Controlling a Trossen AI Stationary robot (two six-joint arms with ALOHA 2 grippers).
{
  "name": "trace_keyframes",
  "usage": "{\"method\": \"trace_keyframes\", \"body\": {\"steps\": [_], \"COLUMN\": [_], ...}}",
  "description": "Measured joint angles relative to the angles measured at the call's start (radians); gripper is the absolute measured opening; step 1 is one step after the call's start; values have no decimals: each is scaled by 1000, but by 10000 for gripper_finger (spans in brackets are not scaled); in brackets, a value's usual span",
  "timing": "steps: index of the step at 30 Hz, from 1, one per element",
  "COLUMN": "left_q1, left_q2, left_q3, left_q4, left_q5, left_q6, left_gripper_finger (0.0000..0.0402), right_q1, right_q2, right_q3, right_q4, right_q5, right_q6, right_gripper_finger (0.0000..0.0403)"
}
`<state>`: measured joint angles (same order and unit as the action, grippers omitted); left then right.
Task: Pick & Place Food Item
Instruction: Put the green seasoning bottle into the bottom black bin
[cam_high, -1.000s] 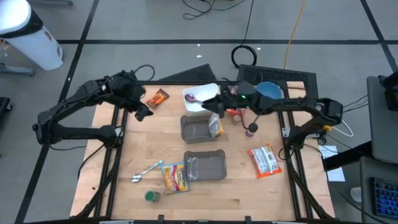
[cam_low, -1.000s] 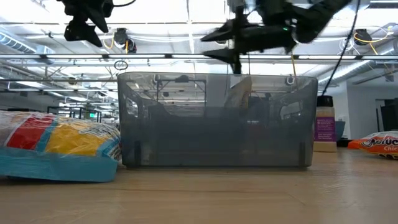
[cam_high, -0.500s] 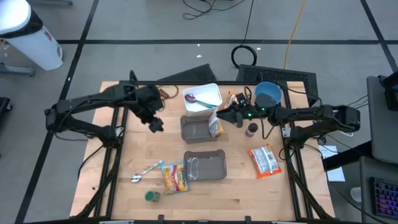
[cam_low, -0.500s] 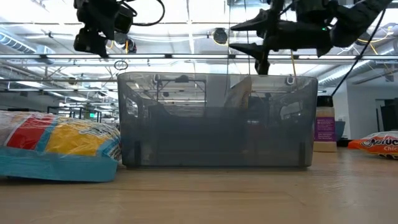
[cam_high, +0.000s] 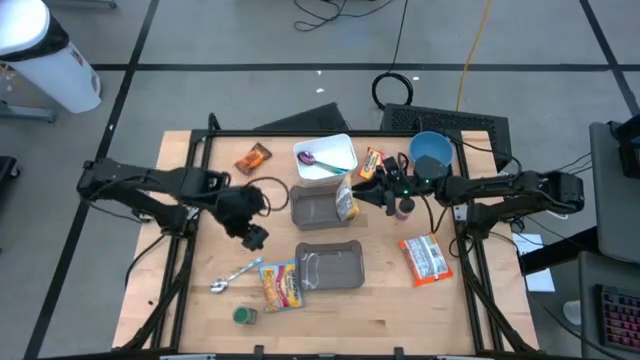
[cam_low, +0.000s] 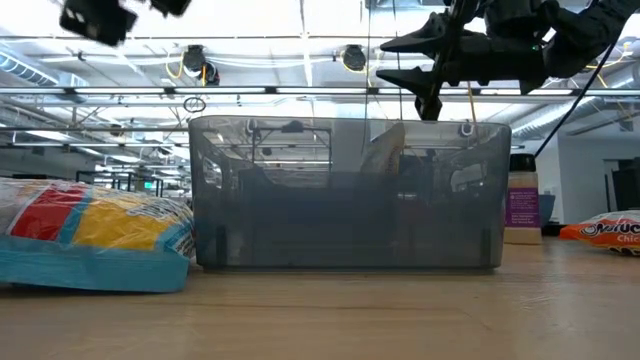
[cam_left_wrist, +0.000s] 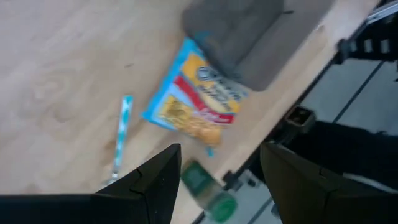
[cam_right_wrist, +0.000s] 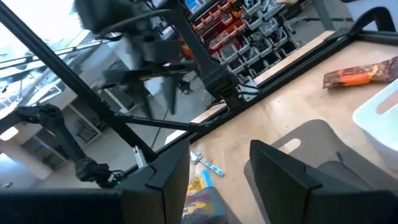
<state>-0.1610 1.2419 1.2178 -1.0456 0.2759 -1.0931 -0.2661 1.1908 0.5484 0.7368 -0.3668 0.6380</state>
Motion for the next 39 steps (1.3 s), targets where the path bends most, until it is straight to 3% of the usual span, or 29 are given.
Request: {"method": "trace_keyframes", "body": {"steps": [9, 12, 21, 30, 34, 39], "left_q1": [-242, -309, -536, -726, -777, -804], "left_q2": [0, 0, 6, 115, 182, 266], "left_q3": [139, 166, 169, 170, 170, 170], "left_q4": [-31, -99, -129, -115, -103, -68], "left_q5": [-279, -278, -293, -327, -367, -410], "left_q6": [-183, -219, -291, -291, -270, -172], "left_gripper_finger": [230, 230, 230, 230, 230, 230], "right_q1": [15, 53, 244, 448, 510, 537], "right_q2": [0, 2, 96, 239, 306, 388], "right_q3": [0, 0, 0, 39, 99, 188], "right_q4": [9, 58, 231, 351, 348, 345], "right_q5": [4, 58, 437, 690, 762, 763], "right_q6": [23, 40, 100, 162, 150, 143], "right_gripper_finger": [160, 160, 160, 160, 160, 160]}}
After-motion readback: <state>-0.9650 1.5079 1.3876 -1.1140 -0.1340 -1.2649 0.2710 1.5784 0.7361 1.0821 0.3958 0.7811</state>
